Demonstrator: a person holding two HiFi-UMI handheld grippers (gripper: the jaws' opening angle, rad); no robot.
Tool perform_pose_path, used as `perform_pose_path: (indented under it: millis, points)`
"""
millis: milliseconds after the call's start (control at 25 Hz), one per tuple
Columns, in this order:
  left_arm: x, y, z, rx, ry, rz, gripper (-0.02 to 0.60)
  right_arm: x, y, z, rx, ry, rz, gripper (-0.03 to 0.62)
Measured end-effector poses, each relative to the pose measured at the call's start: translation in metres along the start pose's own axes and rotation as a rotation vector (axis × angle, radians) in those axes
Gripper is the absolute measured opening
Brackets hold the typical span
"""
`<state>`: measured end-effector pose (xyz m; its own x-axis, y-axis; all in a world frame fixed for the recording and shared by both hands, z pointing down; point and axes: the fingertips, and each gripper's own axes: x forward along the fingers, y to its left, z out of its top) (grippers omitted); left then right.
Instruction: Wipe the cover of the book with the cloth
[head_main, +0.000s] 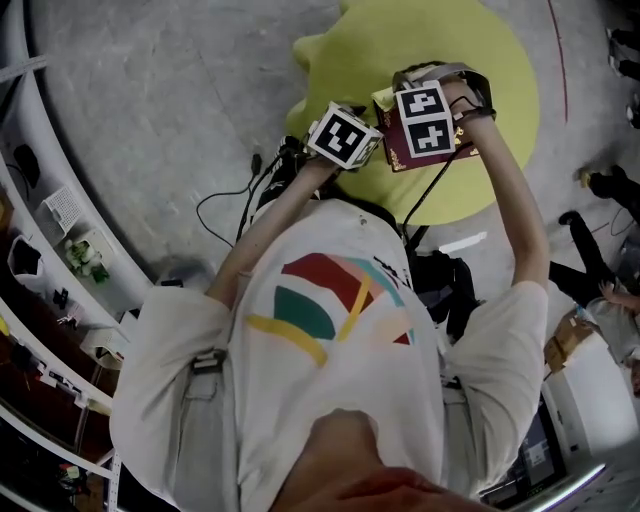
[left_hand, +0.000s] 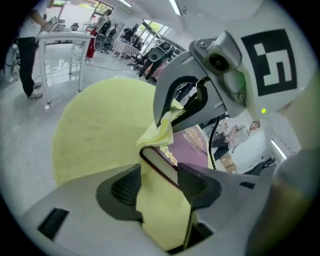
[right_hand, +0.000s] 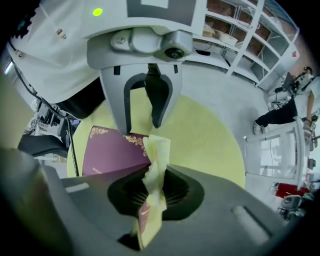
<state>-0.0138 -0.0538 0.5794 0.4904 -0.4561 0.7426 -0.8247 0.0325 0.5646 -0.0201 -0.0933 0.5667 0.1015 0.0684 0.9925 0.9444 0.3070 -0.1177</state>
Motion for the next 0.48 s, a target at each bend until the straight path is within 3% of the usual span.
perform_pose_path:
  millis: [200, 480]
  points:
    - [-0.005, 0.000, 0.001, 0.006, -0.001, 0.022, 0.214, 0.000, 0.005, -0.029, 0.041, 0.025, -0.028, 0.031]
    - [-0.008, 0.001, 0.001, 0.020, 0.020, 0.056, 0.215, 0.004, 0.018, -0.120, 0.106, 0.175, -0.058, 0.031]
